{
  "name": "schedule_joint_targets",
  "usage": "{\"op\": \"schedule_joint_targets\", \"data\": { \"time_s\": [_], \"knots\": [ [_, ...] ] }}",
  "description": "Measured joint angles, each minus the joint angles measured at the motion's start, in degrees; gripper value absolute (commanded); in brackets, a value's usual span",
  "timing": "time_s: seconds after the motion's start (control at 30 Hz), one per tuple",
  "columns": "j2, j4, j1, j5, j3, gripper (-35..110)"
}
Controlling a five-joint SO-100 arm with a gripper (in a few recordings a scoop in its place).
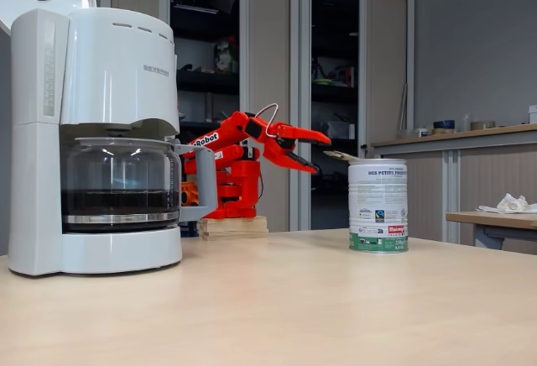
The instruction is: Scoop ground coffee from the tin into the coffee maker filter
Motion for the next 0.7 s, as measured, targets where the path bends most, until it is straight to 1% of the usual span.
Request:
{"op": "schedule_joint_targets", "data": {
  "time_s": [0.2, 0.4, 0.6, 0.7],
  "knots": [
    [2.2, 2.9, -4.7, 2.7, 0.0, 27],
    [0.9, 1.6, -6.2, 4.0, 0.0, 27],
    [-6.7, -2.5, -5.7, 3.8, -2.8, 27],
    [-13.3, -4.3, -5.2, 3.8, -5.9, 27]
  ]
}}
